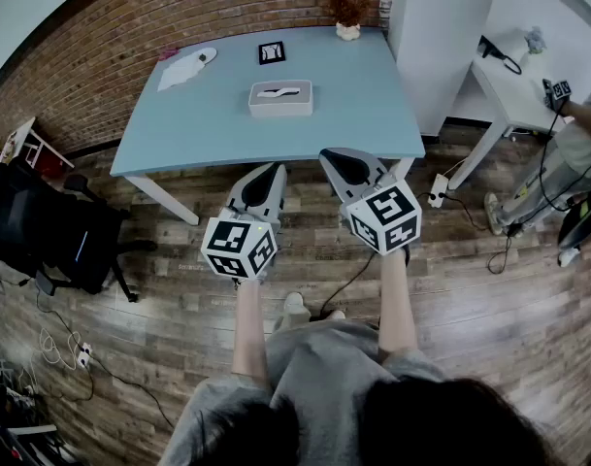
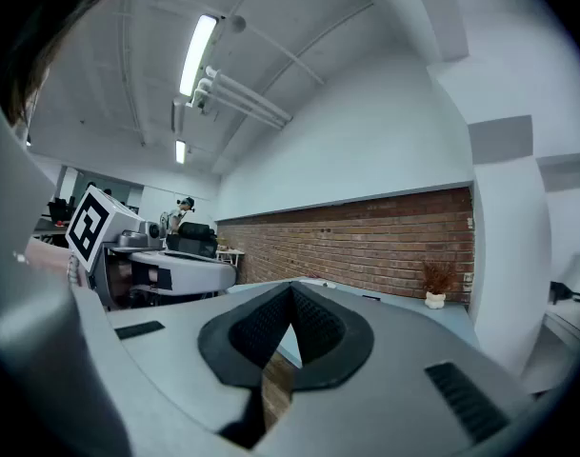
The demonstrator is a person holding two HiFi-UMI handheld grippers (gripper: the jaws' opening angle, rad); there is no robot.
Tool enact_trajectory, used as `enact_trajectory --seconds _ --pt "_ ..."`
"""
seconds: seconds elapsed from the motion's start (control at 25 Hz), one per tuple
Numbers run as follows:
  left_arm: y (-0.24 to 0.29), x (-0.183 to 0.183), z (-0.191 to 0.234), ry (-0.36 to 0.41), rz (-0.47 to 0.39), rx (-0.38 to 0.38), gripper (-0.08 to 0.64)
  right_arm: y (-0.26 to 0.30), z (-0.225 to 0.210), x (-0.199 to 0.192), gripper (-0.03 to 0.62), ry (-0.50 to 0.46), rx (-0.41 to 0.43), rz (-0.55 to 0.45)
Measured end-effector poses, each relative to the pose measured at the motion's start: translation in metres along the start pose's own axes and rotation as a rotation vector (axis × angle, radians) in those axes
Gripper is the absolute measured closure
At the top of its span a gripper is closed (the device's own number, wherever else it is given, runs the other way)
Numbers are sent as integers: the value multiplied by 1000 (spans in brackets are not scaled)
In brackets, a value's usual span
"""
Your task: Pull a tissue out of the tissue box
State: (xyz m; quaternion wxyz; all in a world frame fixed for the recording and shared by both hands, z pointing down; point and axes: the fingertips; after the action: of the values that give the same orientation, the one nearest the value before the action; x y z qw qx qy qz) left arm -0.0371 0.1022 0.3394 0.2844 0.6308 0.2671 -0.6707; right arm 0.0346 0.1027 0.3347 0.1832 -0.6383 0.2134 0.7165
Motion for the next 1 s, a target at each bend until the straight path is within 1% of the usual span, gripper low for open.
enact_trajectory --seconds 0.44,0.6,0.76,1.0 --pt "2 3 -6 1 -9 12 557 -3 -6 1 594 -3 11 -8" --pt "-2 -2 -10 -9 -5 25 557 -7 -9 -3 594 41 17 -32" --pt "-4 -10 1 -30 10 55 557 -1 -7 -10 592 53 28 -21" --pt "9 -17 15 -53 22 73 557 17 -24 -17 592 68 22 -3"
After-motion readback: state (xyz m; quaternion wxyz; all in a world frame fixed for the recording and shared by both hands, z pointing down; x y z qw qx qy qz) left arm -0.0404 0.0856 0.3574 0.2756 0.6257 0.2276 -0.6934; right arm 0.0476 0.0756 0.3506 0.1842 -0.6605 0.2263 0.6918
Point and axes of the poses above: the fingertips, and each gripper's own axes: y forward along the fingers, z to its left, x out of its top
